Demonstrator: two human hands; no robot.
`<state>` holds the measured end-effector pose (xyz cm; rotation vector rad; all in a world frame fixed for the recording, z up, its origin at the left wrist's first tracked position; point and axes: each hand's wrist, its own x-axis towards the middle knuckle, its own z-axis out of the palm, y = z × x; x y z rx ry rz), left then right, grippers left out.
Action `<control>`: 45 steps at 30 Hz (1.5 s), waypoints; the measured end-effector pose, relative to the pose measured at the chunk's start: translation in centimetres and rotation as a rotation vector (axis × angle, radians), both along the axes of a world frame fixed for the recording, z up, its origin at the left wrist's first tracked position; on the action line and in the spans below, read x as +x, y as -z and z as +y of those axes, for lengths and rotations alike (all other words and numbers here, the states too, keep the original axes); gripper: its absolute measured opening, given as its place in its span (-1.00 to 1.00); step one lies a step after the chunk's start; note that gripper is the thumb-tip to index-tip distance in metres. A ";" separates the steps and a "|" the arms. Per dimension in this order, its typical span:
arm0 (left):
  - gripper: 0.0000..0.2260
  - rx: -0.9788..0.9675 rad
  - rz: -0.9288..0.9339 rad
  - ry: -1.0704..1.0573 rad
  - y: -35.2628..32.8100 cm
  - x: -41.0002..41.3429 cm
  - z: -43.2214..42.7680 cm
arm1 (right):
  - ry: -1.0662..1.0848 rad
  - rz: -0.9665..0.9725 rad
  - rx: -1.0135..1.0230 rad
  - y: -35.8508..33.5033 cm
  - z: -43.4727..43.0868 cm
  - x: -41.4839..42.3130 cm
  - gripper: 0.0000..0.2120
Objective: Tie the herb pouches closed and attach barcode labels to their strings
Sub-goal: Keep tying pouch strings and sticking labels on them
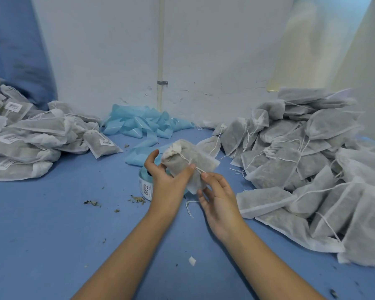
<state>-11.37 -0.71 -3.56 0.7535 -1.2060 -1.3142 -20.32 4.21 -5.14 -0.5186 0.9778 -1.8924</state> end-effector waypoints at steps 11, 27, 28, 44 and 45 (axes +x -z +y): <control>-0.62 0.230 0.163 0.006 0.1 0.4 -0.3 | -0.084 0.210 0.003 0.7 -0.3 -0.3 -0.85; -0.79 0.144 0.045 -0.117 0.6 2.6 -1.4 | -0.083 1.260 0.222 2.1 -0.8 0.1 -0.84; -0.84 0.114 -0.004 -0.110 0.7 2.7 -1.3 | -0.052 1.244 0.217 2.2 -0.8 0.1 -0.87; -0.84 -0.380 -0.548 0.031 2.1 3.5 -1.5 | 0.392 1.341 0.304 1.5 -0.3 -1.8 -0.86; -0.83 -0.371 -0.524 0.059 2.1 3.5 -1.4 | 0.373 1.298 0.263 1.5 -0.2 -1.7 -0.82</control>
